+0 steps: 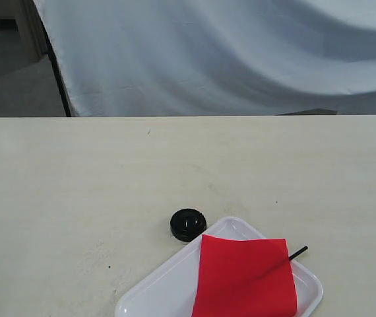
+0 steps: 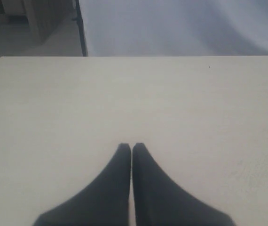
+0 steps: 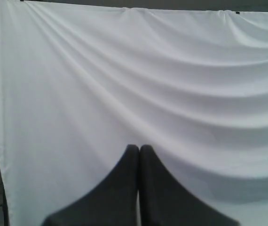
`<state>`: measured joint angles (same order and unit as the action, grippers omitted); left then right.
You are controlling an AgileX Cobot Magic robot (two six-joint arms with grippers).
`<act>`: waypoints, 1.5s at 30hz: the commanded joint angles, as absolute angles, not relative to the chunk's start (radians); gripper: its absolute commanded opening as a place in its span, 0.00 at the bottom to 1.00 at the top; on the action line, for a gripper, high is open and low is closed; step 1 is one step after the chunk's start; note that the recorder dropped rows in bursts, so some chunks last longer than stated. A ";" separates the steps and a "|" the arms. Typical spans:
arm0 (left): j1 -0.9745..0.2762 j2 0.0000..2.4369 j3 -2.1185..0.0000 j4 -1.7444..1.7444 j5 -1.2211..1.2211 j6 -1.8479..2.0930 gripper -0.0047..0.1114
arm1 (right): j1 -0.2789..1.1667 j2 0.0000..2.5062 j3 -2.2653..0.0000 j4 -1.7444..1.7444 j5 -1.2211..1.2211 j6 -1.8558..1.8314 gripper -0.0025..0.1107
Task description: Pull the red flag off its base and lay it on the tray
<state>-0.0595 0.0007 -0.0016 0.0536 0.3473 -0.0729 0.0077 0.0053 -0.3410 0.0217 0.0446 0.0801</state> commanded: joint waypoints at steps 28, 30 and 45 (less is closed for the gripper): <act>-0.065 0.000 0.000 0.048 0.343 -0.075 0.05 | 0.008 0.000 0.000 0.052 0.169 0.160 0.03; -0.065 0.000 0.000 0.048 0.343 -0.075 0.05 | 0.008 0.000 0.000 0.041 0.180 0.146 0.03; -0.065 0.000 0.000 0.048 0.343 -0.075 0.05 | 0.008 0.000 0.000 0.041 0.240 0.126 0.03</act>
